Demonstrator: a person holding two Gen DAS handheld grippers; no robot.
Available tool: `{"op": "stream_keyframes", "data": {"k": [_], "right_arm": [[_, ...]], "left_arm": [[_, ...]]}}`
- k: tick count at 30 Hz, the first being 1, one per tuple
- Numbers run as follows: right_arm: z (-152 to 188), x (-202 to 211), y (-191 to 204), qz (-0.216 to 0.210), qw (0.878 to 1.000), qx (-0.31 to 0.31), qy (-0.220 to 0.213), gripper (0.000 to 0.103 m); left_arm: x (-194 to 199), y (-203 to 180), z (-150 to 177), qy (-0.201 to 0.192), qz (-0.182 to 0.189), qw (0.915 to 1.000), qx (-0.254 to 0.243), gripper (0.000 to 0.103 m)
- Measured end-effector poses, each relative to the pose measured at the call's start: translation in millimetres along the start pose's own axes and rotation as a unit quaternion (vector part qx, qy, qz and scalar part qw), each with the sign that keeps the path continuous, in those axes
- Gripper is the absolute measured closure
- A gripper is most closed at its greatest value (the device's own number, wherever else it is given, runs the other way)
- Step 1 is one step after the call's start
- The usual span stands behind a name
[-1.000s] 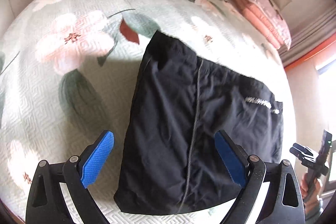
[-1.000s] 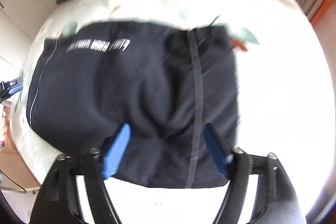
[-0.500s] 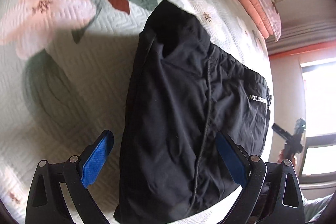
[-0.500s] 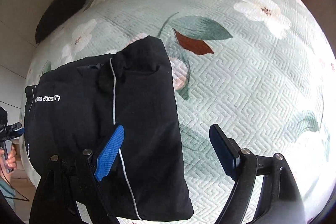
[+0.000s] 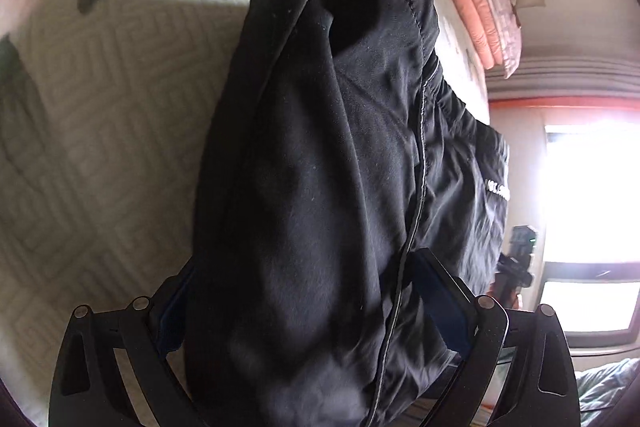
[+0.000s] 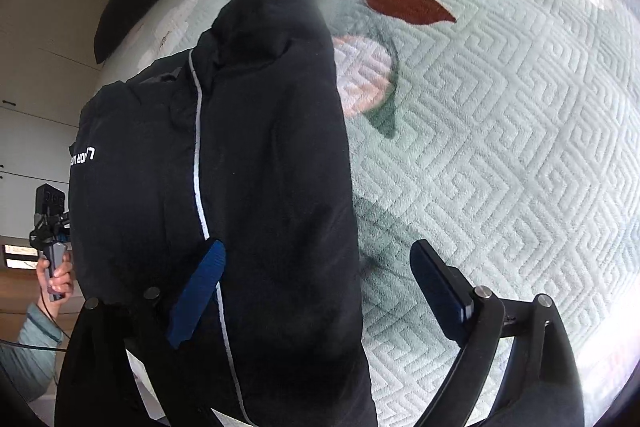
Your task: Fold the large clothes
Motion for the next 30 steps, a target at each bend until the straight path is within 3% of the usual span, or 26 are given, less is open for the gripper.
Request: {"op": "stream_keyframes", "data": {"k": [5,14,19,23,28,30], "right_arm": [[1.9,-9.2,-8.9,-0.057,0.998,-0.027,0.015,0.004],[6.1,-13.4,-4.8,-0.106,0.993,-0.024,0.038,0.004],[-6.9,14.5,-11.7,-0.098,0.995,-0.026,0.001,0.004],[-11.3,35.5,5.4,-0.11,0.994,-0.004,-0.015,0.004],[0.3,5.4,10.2,-0.079,0.997,0.015,0.019,0.003],[7.8,-11.6,6.4,-0.099,0.995,0.002,0.034,0.001]], "left_arm": [[-8.7,-0.2,1.6,-0.002,0.016,0.9998,0.011,0.005],[-14.7,5.2,-0.8,-0.003,0.04,0.9988,0.027,0.006],[-14.1,6.2,-1.2,-0.006,0.039,0.9986,0.035,0.006],[-12.2,12.9,-3.2,-0.009,0.034,0.9986,0.039,0.006],[-8.7,9.0,-1.5,-0.017,0.032,0.9984,0.045,0.006],[-8.3,8.7,0.6,-0.015,0.032,0.9984,0.044,0.006]]}}
Point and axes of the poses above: each gripper's, at about its wrist camera, not at the fingertips, and x roughly against the way its jaws point, y to its left, z to its underside, the point moved 6 cm from there along -x, roughly the way its jaws point, and after that the axes turned 3 degrees about -y, right-handed, at the moved point
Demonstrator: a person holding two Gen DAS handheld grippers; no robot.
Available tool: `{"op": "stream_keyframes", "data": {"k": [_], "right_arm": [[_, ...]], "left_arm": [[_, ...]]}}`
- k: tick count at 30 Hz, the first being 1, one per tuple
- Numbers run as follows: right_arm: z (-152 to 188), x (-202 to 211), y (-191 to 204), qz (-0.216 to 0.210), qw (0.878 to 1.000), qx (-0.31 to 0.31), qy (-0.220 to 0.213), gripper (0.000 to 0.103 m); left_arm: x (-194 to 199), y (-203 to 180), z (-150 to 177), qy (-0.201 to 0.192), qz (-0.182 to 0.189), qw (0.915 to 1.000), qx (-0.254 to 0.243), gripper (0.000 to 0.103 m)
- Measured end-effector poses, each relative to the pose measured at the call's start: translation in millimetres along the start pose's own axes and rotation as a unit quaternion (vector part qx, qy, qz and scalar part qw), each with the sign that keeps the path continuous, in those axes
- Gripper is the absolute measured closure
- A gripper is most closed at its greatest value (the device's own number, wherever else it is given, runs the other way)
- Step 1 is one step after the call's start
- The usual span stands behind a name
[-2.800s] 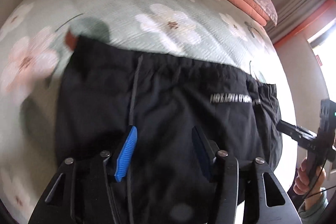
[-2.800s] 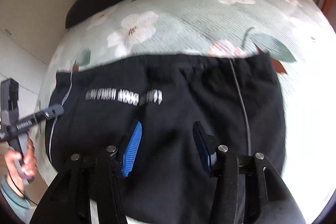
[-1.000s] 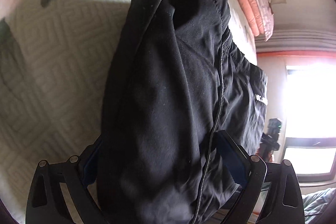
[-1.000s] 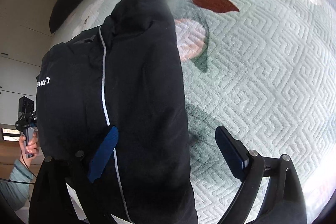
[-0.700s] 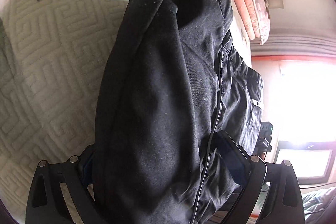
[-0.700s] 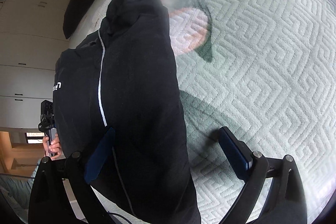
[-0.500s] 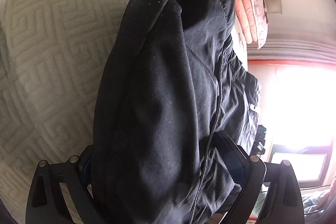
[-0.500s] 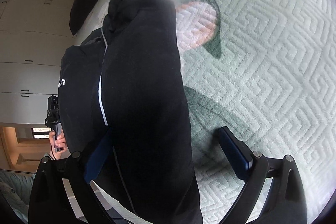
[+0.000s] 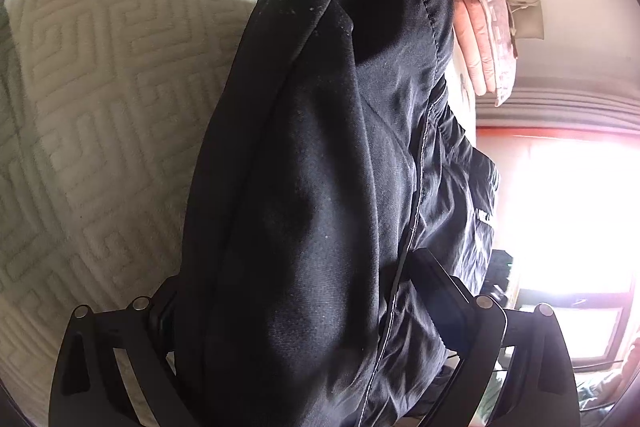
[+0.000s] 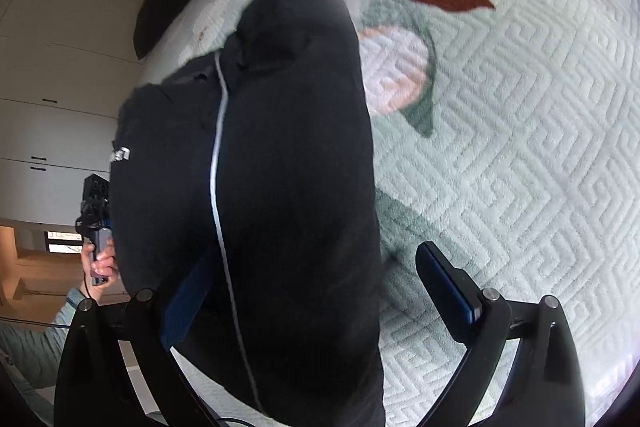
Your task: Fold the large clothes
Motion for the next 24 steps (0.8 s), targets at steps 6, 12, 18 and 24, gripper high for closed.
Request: {"op": "stream_keyframes", "data": {"k": [6,12,18,24], "right_arm": [[4.3,-9.5,18.2,-0.104,0.994,0.007,0.01,0.008],[-3.3,-32.8,29.4,-0.144,0.99,0.011,0.01,0.012],[-17.4,-43.5,56.3,-0.137,0.99,0.035,-0.009,0.023],[0.0,-0.5,92.3,-0.117,0.99,0.052,-0.062,0.052]], "left_arm": [[-2.6,2.1,2.5,0.009,0.019,0.9998,0.007,0.006],[-4.4,5.9,5.3,0.017,0.052,0.9984,0.012,0.006],[-8.5,1.9,5.6,-0.004,0.054,0.9982,0.025,0.014],[40.2,-36.9,34.1,-0.057,0.095,0.9935,-0.025,0.056]]}}
Point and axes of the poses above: each gripper's, at about its wrist camera, not at the fingertips, and x roughly against the way its jaws point, y to its left, z to its underside, the point moved 6 cm from there along -x, roughly the way its jaws point, and after that the axes turned 3 degrees about -y, right-handed, at the moved point
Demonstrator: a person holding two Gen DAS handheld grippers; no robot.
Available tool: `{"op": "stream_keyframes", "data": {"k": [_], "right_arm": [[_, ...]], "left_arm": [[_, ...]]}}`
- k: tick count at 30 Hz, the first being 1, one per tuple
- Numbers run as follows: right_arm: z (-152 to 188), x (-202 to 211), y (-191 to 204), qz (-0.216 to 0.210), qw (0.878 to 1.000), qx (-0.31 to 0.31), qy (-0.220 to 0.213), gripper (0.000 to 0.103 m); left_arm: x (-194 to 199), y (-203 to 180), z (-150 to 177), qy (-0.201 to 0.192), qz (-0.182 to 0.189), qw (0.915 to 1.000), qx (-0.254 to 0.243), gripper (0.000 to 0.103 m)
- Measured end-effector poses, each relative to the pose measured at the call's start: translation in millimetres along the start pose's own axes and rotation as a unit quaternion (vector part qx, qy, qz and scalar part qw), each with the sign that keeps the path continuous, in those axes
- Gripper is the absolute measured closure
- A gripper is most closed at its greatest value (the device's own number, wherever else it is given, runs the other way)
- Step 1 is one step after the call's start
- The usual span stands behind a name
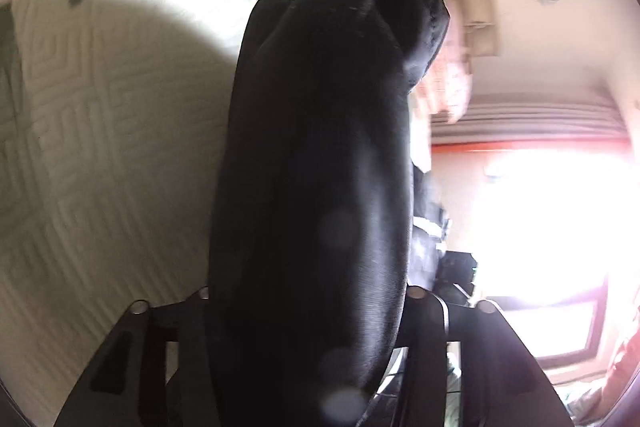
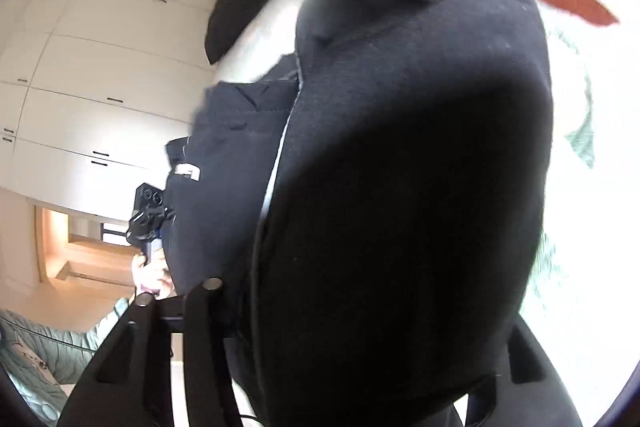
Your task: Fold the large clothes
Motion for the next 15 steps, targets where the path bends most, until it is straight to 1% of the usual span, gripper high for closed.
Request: {"op": "stream_keyframes", "data": {"k": [5,9,12,15], "right_arm": [[19.0,31.0,65.3,0.001,0.999,0.032,-0.032,0.053],[38.4,71.6,115.7,-0.002,0.997,0.048,-0.065,0.053],[57.7,96.8,153.2,0.006,0.995,0.06,-0.079,0.053],[81.3,111.7,177.1,0.018,0.994,0.065,-0.082,0.053]], "left_arm": [[34.9,-62.6,23.6,-0.008,0.032,0.9976,-0.061,0.057],[80.1,-106.9,43.5,-0.016,0.058,0.9932,-0.1,0.057],[109.0,-126.1,61.6,-0.017,0.072,0.9905,-0.116,0.057],[132.0,-130.7,83.8,-0.011,0.076,0.9894,-0.123,0.056]]}}
Point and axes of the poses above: each gripper's, at about its wrist camera, not at the fingertips, and x roughly against the way its jaws point, y to its left, z to its underside, the point moved 6 cm from there along -x, roughly the way its jaws point, and after that the axes turned 3 degrees about -y, right-handed, at the moved point
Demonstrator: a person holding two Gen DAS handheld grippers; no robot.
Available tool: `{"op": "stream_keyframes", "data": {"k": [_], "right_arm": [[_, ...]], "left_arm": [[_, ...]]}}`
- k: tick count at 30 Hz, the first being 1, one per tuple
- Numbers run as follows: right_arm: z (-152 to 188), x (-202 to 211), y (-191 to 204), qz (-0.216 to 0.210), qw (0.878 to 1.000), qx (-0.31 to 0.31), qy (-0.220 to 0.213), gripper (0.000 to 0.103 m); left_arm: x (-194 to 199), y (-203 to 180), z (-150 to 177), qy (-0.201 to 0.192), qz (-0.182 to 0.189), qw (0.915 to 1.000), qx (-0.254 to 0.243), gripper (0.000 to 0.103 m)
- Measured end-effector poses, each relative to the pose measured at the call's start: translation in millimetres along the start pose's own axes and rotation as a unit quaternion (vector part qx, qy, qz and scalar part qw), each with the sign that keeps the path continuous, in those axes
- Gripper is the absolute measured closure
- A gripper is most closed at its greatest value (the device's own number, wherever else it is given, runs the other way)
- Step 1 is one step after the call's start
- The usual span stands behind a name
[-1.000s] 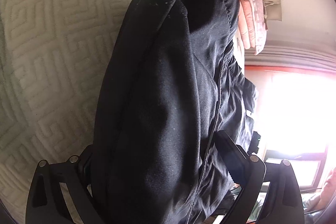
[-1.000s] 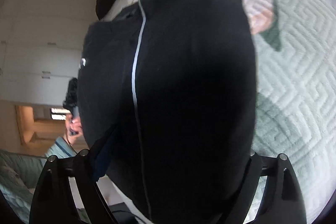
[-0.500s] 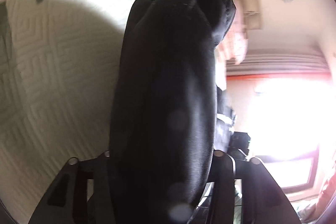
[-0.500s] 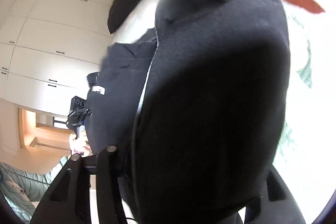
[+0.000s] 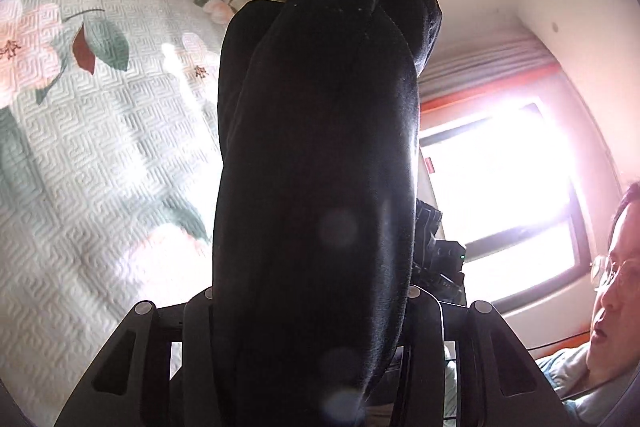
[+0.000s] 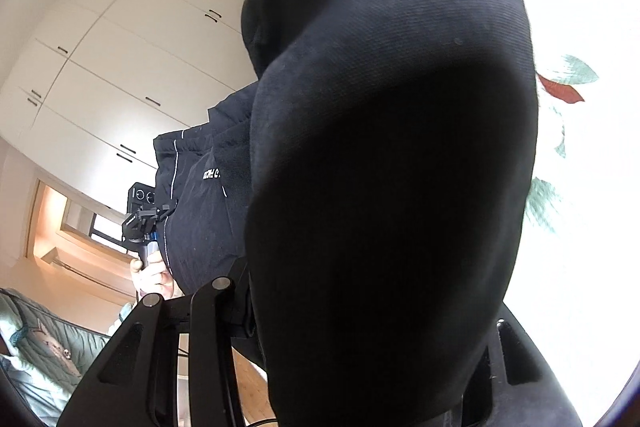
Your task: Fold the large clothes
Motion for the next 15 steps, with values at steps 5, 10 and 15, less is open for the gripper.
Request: {"op": "stream_keyframes", "data": {"k": [5,10,15], "right_arm": [[37.6,-5.0,1.7,0.013,0.999,-0.027,0.016,0.053],[79.7,-44.3,-32.1,0.035,0.996,-0.068,0.053,0.053],[121.8,-95.8,-93.5,0.078,0.986,-0.114,0.09,0.053]], "left_arm": [[15.1,11.1,34.2,0.01,-0.009,0.9998,0.016,0.056],[15.7,69.2,77.7,0.031,-0.032,0.9962,0.074,0.056],[3.7,151.1,116.3,0.05,-0.074,0.9869,0.134,0.054]]}}
Point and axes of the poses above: each gripper's, at about its wrist camera, not at the fingertips, and x roughly against the way its jaws point, y to its left, z to its underside, the point moved 6 cm from there along -x, roughly the way its jaws point, and after that the axes turned 3 degrees about -y, right-handed, at the moved point
